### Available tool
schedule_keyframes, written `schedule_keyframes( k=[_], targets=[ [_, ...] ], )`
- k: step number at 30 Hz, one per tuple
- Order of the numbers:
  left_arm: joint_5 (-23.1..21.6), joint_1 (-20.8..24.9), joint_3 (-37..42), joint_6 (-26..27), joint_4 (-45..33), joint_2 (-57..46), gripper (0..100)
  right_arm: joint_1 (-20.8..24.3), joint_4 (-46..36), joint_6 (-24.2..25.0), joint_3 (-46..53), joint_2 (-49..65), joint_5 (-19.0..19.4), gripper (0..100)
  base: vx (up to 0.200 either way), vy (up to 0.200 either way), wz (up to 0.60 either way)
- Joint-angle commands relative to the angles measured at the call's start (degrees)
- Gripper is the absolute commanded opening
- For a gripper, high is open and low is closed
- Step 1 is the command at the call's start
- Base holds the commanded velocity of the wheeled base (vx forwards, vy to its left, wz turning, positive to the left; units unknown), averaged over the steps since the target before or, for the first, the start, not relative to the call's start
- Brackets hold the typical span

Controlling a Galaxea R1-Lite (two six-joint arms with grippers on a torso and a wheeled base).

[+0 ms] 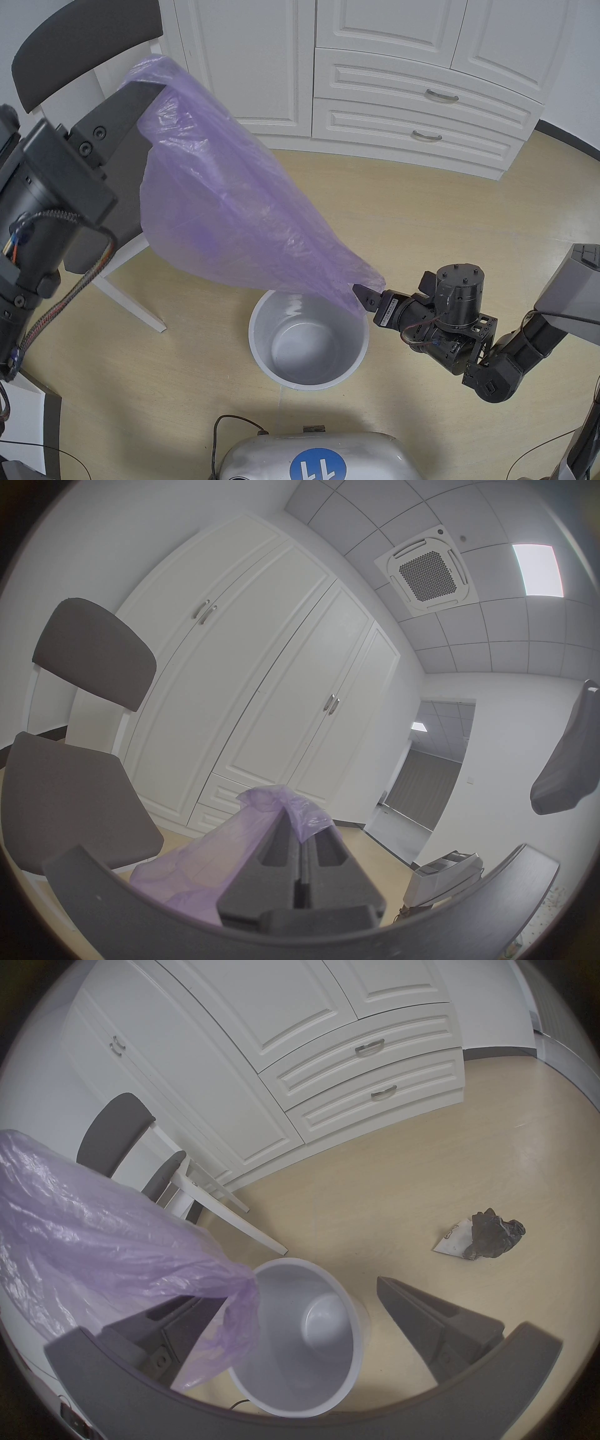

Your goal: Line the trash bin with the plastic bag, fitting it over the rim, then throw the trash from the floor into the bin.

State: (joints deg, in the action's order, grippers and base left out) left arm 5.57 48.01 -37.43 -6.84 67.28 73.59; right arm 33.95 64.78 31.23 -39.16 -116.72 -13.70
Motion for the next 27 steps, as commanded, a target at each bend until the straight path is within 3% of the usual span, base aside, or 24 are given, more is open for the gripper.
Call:
schedule_keyframes(
  k=[1, 20, 27],
  targets=[
    [0.0, 0.1, 0.0, 0.0, 0.0, -0.6, 0, 0.1, 0.1, 0.0, 0.0, 0.5, 0.1, 100, 0.0, 0.0, 0.0],
    [-0.1, 0.6, 0.1, 0.0, 0.0, -0.6, 0, 5.3, 2.5, 7.1, -2.2, -3.6, -0.4, 100, 0.0, 0.0, 0.0],
    [-0.1, 0.7, 0.1, 0.0, 0.1, -0.5, 0, 8.2, 4.7, 7.4, -1.7, -6.3, -0.4, 100, 0.0, 0.0, 0.0]
  ],
)
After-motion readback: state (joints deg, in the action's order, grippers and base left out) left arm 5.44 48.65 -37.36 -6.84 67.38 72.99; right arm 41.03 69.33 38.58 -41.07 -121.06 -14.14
